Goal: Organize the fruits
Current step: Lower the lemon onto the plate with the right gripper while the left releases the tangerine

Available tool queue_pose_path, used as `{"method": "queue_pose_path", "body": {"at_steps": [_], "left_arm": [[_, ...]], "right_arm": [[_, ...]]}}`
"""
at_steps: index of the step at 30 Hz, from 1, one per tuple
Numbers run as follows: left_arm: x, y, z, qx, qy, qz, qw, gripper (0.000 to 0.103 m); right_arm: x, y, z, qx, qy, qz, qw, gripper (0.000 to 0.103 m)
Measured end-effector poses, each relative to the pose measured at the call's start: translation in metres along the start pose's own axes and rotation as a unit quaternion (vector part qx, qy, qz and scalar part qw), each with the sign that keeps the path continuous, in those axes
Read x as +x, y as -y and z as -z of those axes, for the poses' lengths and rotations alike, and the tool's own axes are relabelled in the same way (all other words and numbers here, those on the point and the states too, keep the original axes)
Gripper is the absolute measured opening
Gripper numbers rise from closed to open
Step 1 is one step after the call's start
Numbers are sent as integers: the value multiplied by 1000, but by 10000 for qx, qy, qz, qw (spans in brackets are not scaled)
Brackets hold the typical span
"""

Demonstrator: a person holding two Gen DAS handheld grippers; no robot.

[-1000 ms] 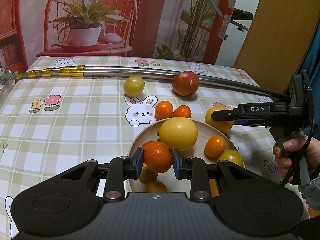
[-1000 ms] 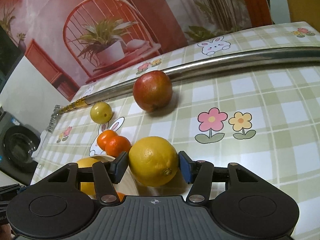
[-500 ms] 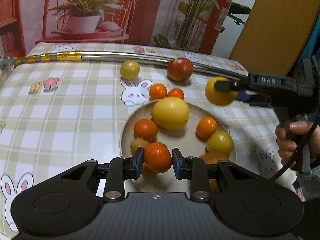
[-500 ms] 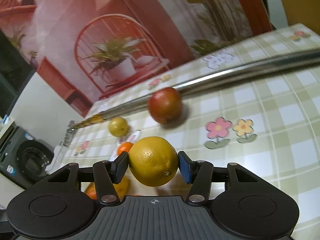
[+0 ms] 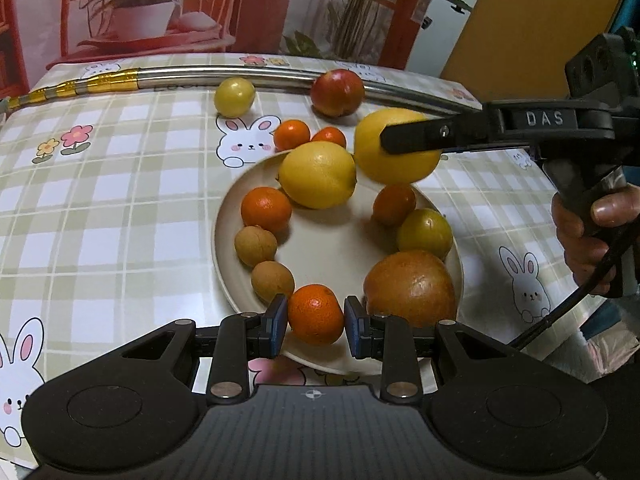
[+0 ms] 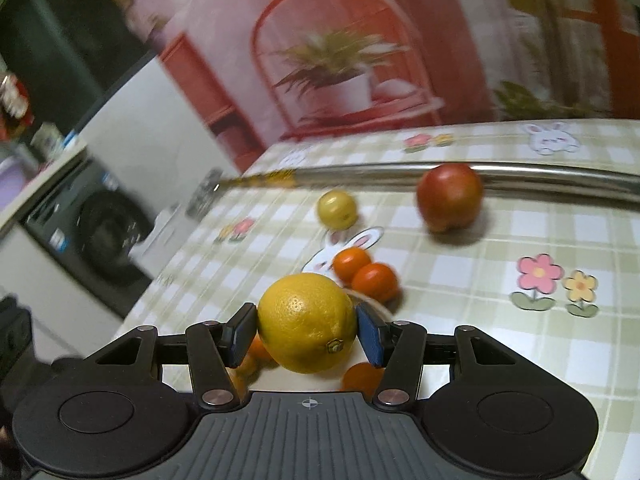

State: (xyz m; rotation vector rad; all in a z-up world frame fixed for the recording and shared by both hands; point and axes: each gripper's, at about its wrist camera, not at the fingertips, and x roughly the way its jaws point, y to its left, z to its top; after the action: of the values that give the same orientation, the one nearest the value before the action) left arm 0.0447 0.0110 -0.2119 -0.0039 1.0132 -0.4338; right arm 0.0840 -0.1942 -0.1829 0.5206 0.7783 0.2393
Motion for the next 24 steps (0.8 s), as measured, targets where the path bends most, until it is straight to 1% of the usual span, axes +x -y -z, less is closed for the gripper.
{"method": "queue_pose_path", "body": {"at_steps": [4,6,16,24], "left_arm": [[4,2,1,71,-80,26,9999,32],[5,4,1,104,-107,65,9999,32],[10,1,4,42,-213,82,9997,32],[13,4,3,128,-226,38,9997,32]], "right_arm": [[8,-12,3,-301,-373,-31,9988,50],[10,-15,6,-319,-505,-82,9982,50],[19,-15,15,-323,-856,-91,9958,50],[32,-15,18,-372,-1117,-13,9930,50]]}}
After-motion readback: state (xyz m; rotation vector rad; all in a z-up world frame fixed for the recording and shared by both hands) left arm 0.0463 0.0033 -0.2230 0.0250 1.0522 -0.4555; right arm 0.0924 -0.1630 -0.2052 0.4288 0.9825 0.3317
